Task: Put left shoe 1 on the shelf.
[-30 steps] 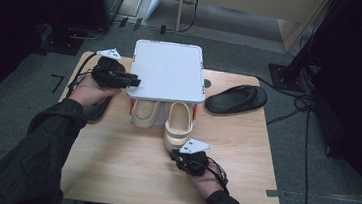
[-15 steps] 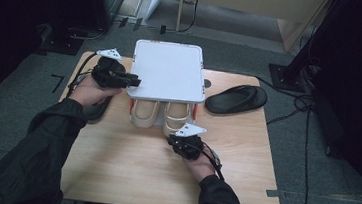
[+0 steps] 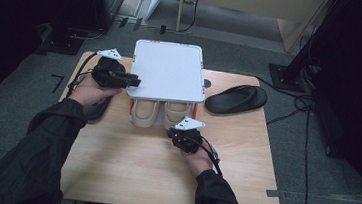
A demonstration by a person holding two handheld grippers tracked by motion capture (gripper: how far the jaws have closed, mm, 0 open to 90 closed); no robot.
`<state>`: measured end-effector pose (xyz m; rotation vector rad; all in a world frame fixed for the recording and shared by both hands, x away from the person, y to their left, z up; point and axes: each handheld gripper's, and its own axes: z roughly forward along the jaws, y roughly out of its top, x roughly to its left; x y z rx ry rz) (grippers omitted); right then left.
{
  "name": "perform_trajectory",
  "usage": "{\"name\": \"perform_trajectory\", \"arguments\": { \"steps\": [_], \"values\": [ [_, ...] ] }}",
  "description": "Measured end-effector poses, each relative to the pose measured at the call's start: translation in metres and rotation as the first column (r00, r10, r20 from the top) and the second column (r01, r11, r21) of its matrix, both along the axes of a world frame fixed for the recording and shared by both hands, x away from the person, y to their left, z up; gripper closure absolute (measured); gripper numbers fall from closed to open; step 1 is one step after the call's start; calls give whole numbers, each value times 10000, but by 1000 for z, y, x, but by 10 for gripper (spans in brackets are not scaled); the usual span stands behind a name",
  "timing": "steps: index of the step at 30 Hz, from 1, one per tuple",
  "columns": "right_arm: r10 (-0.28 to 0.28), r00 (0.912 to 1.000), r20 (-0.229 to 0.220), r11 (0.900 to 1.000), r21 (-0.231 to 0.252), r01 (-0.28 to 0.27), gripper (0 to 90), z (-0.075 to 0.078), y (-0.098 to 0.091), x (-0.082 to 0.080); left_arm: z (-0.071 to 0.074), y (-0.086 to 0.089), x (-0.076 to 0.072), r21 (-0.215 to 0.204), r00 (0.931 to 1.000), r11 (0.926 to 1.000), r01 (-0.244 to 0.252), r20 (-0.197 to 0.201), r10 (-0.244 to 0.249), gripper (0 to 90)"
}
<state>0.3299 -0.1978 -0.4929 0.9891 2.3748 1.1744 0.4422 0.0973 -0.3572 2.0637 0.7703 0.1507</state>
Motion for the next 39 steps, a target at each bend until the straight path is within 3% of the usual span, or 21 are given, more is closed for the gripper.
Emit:
{"name": "perform_trajectory", "arguments": {
  "steps": [13,15,18,22,28,39],
  "values": [
    [14,10000,-25,9997,245,-13,749,-3,1,-1,0,0,0,4,10000,10000,-25,-36,25,712],
    [-14,10000,-63,9994,352,16,743,-2,-1,-1,0,0,-1,10,10000,10000,25,30,-25,689],
    [-52,9999,-142,9980,632,61,727,4,-10,-5,2,-1,-1,-108,9997,9999,-49,-242,46,640],
    [-30,9999,-139,9976,690,39,719,8,-16,-8,4,0,-4,18,9999,10000,-52,-102,52,609],
    [-43,9996,-275,9970,765,64,680,10,-29,-14,12,11,-13,-253,9998,9996,-114,159,118,571],
    [-209,9992,-348,9969,747,234,605,10,-52,-24,12,39,-26,-130,9988,9990,-431,235,434,499]
  ]
}}
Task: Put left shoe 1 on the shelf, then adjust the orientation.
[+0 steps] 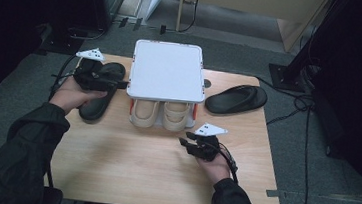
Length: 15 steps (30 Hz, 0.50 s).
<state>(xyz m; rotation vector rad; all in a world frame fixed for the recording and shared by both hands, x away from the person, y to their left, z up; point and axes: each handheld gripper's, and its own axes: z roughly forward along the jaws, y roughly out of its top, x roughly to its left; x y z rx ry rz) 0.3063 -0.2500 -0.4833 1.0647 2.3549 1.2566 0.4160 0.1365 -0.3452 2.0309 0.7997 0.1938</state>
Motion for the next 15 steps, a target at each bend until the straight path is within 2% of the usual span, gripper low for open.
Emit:
{"name": "perform_trajectory", "arguments": {
  "steps": [5,8,15],
  "values": [
    [-127,9999,-10,9999,4,127,597,-1,-9,-1,-4,9,-5,-86,9999,9999,-148,-1,148,491],
    [-431,9991,-49,9990,114,431,590,-3,-17,1,-10,18,-9,-153,9994,9993,-332,-13,332,484],
    [-648,9979,-21,9978,133,648,581,-5,-23,4,-18,28,-12,-25,9986,9987,-511,-99,511,476]
  ]
}}
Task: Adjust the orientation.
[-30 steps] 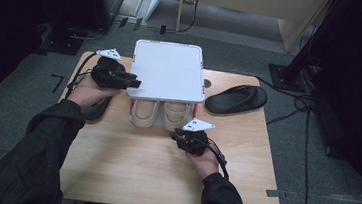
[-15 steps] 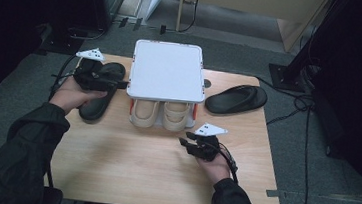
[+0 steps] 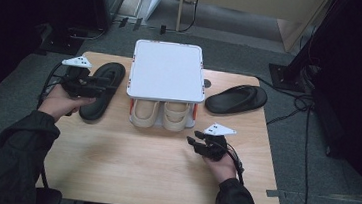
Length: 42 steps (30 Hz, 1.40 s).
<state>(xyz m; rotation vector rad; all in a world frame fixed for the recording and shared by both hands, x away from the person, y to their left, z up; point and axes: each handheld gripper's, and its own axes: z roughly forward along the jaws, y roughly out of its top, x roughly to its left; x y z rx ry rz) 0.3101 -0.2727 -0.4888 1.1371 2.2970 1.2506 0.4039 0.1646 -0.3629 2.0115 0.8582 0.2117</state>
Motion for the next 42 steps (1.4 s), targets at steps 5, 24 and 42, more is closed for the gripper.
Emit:
{"name": "perform_trajectory", "arguments": {
  "steps": [5,24,42],
  "values": [
    [-108,9999,-13,9999,22,108,578,-2,-1,1,-11,6,-1,265,9998,9994,-209,-45,210,476],
    [-239,9997,-36,9996,136,240,581,-6,-2,4,-89,21,16,1149,9899,9869,-1137,-710,1223,484],
    [-374,9993,48,9987,341,372,587,-4,-5,2,-120,17,47,1198,9777,9742,-1913,-640,1998,541]
  ]
}}
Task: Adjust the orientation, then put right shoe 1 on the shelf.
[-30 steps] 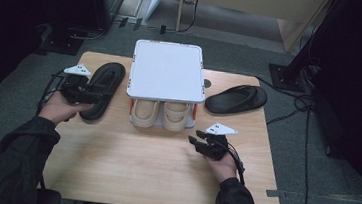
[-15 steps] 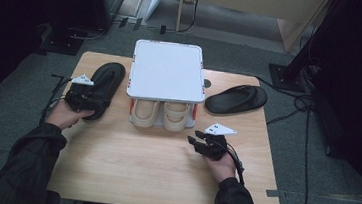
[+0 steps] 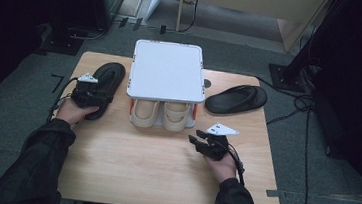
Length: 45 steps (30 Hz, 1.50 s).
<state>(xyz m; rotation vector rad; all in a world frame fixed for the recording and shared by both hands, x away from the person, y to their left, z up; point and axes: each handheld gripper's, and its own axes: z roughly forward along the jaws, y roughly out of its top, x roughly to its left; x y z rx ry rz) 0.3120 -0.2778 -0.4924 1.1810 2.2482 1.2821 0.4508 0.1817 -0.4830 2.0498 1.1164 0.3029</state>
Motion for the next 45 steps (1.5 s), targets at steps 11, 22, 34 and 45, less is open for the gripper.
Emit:
{"name": "perform_trajectory", "arguments": {
  "steps": [11,22,34,45],
  "values": [
    [32,10000,43,9999,109,-33,591,0,0,0,-5,3,4,-32,9995,9995,-315,43,315,706],
    [37,10000,0,9998,178,-37,596,0,0,1,-1,11,2,-217,9959,9966,-795,-453,785,856],
    [185,9998,-70,9998,83,-184,598,-2,3,2,-1,11,-22,-222,9973,9982,-549,-495,537,853],
    [202,9996,-197,9998,4,-202,598,-4,5,1,-1,10,-50,-330,9977,9993,-162,-663,140,849]
  ]
}}
